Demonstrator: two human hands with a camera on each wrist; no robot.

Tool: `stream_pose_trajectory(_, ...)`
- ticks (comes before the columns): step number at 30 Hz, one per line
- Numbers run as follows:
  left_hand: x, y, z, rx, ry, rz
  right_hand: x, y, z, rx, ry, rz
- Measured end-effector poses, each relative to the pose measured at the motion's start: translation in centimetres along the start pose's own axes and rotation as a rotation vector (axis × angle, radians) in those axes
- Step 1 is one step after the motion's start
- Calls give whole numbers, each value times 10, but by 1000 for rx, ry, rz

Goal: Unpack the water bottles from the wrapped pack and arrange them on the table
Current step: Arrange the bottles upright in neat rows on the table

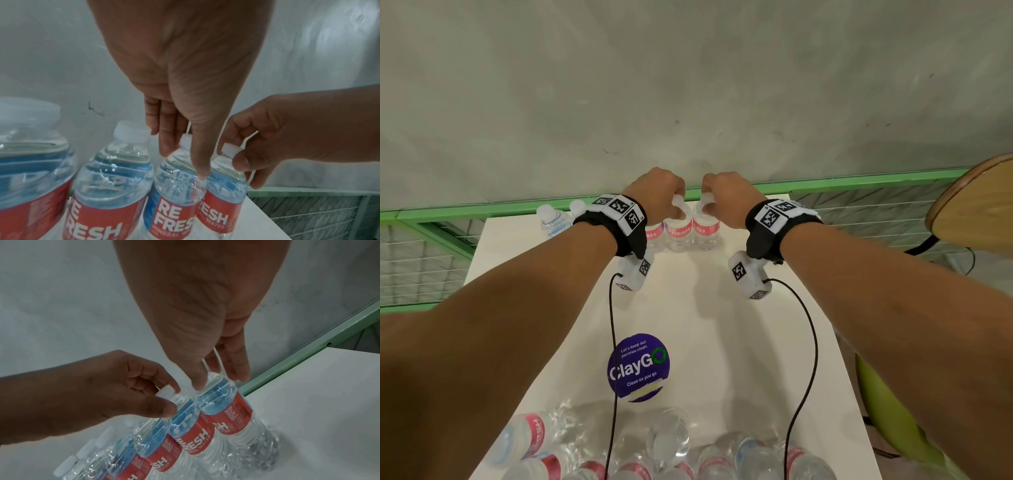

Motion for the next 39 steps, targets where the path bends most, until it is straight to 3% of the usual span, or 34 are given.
stream_pose_trajectory(8,4,-2,0,0,-11,50,3,-1,2,6,-21,-17)
stream_pose_trajectory(15,0,0,1,3,-20,25,3,-1,7,38,-60,-4)
stream_pose_trajectory(26,3,7,-4,6,41,-21,5,0,5,-27,-71,65)
stream_pose_trajectory(29,11,23,-21,74,93,-10,4,11,-5,-33,-83,102)
stream_pose_trajectory(32,21,52,-52,158,140,4,-4,32,-27,52,-91,114)
stream_pose_trajectory(35,34,91,-84,240,178,1,-23,62,-50,173,-111,128)
stream_pose_trajectory(39,55,164,-115,272,163,13,-64,115,-67,230,-147,85)
Point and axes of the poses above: each hand's wrist, its own y-axis away from the middle knuckle, its own z-axis out of the palm, x = y × z, the point moved 3 cm from there along -y, towards the middle knuckle, and after that the axes turned 13 degrees about z, right-handed, at the moved point
